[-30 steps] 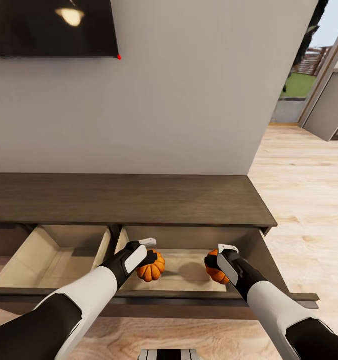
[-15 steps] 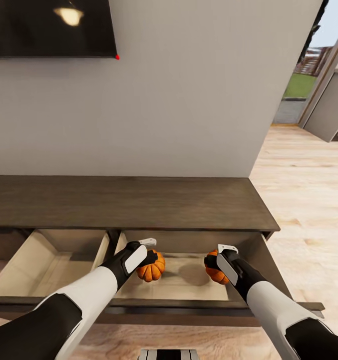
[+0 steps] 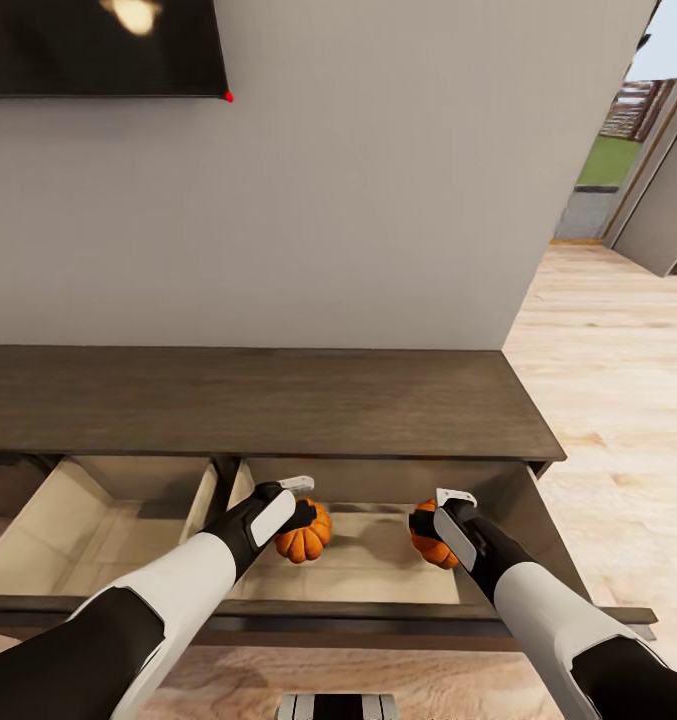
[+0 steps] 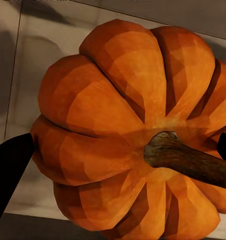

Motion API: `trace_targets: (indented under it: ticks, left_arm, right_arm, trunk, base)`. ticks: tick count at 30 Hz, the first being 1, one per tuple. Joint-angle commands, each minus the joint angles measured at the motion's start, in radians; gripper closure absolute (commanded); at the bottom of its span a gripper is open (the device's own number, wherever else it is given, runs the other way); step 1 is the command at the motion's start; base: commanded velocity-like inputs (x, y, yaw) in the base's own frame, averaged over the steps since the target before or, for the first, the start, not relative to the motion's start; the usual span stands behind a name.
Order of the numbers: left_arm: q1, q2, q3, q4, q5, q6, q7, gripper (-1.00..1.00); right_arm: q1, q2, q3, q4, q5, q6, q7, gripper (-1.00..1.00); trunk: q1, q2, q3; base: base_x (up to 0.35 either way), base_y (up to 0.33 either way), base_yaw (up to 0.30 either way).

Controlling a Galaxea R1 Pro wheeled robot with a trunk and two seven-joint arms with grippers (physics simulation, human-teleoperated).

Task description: Place each of the two pumpkins and all three candles from the living room inside a cabinet in the living room (use any cabinet), then make sure every cabinet is closed, and position the cauldron so it is next to a table in the living room.

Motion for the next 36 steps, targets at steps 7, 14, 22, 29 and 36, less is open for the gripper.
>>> trace_targets:
  ticks: [7,14,22,29,36]
  left_arm:
    - [-0.001,0.001,-0.007,-0.002,0.01,0.002,0.006,1.0]
    - [-0.001,0.002,-0.007,-0.002,0.01,0.002,0.006,1.0]
    - [-0.001,0.002,-0.008,-0.002,0.01,0.002,0.006,1.0]
    - [-0.001,0.002,-0.008,-0.002,0.01,0.002,0.004,-1.0]
    - [-0.001,0.002,-0.008,-0.002,0.01,0.002,0.004,-1.0]
  right_arm:
    - [-0.001,-0.001,0.007,-0.002,-0.01,0.003,-0.008,1.0]
    - [-0.001,-0.001,0.007,-0.002,-0.01,0.006,-0.01,-1.0]
    - [-0.001,0.001,0.007,-0.001,-0.01,0.007,-0.011,-1.0]
    - [-0.001,-0.001,0.007,-0.002,-0.01,0.007,-0.01,-1.0]
    - [-0.001,-0.001,0.007,-0.002,-0.01,0.007,-0.01,-1.0]
  trunk:
    - [0.0,0.0,-0.001]
    - [0.0,0.0,-0.001]
    - [0.0,0.0,-0.001]
    - [0.0,0.0,-0.001]
    - [0.0,0.0,-0.001]
  base:
    - [0.0,0.0,0.0]
    - [0.0,0.0,0.0]
    - [0.0,0.0,0.0]
    - [0.0,0.0,0.0]
    - [0.0,0.0,0.0]
